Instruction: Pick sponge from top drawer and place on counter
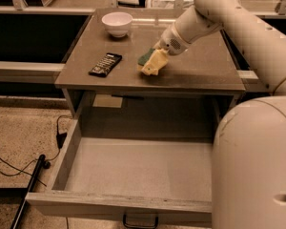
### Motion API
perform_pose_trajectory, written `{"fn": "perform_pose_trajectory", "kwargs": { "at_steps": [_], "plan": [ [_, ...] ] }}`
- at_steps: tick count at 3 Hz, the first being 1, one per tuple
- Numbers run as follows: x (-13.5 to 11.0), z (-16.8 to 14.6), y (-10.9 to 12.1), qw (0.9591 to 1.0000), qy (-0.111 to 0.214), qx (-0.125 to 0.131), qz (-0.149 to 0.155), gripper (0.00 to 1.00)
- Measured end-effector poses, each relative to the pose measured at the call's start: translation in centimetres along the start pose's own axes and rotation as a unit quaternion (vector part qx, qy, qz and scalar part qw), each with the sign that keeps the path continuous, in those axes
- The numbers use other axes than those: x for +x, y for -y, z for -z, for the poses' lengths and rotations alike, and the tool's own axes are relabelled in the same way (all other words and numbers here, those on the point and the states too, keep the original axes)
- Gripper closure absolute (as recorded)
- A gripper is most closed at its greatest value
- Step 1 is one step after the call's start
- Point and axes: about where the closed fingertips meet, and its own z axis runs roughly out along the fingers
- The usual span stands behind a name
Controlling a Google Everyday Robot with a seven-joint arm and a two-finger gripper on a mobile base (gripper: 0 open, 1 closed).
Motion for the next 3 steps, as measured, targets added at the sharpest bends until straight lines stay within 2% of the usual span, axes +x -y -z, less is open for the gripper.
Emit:
{"fn": "perform_pose_trajectory", "kwargs": {
  "at_steps": [1,2,3],
  "plan": [
    [0.1,-0.3,0.0,1.0000,-0.004,-0.001,-0.003,0.00],
    [0.1,-0.5,-0.1,0.9999,-0.008,-0.010,0.002,0.00],
    [1.1,0.6,-0.4,0.9992,0.005,-0.034,0.022,0.00]
  ]
}}
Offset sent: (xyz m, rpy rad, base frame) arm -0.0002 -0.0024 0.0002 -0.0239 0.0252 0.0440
